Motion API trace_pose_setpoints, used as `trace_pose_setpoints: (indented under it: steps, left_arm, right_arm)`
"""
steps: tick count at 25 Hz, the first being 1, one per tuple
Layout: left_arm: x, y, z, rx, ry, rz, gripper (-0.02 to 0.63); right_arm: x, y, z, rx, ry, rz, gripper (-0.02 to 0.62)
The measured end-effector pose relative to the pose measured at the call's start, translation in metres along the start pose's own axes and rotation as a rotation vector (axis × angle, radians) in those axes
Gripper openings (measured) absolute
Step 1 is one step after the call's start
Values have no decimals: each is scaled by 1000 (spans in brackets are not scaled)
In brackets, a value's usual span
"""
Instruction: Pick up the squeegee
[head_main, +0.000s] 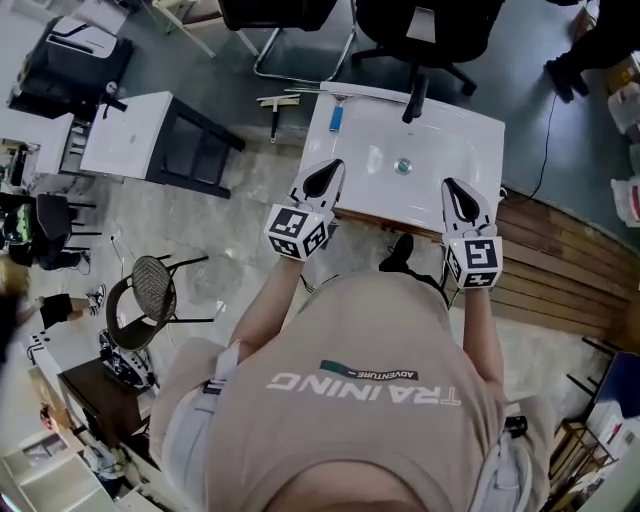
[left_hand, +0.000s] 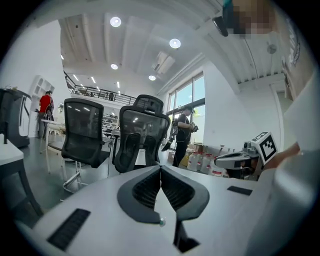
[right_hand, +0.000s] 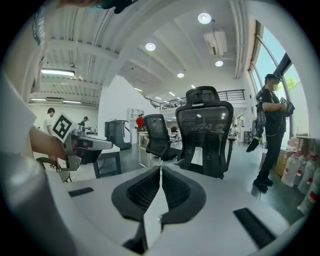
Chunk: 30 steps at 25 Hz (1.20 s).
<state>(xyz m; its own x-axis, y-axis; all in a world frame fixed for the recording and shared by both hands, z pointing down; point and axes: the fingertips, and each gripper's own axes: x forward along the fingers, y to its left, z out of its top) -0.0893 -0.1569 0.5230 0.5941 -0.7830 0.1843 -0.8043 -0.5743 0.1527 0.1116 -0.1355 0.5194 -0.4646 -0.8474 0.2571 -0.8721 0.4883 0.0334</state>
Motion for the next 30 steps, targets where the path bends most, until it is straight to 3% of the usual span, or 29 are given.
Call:
trace_pose_setpoints:
  steps: [7,13,15,18,25,30]
  left_arm:
    - [54,23,29,-2,-60,67,14]
    - [76,49,19,-10,-28,180,14]
    - [81,59,12,-15,-5,209,14]
    - [85,75,2,-19,20,217,14]
    - [119,123,-30,-39,82,221,17]
    - [148,154,-66,-53,174,234,129]
  right_arm:
    - [57,-51,15,8,-11,80,37]
    - [87,-70,26,-3,-20,136,37]
    - [90,-71,23,36,-15,144,37]
    - [89,-72,19,92,-14,116,37]
    - [87,-75,23,112,-5,17,37]
    - [87,-75,26,101,5,-50,37]
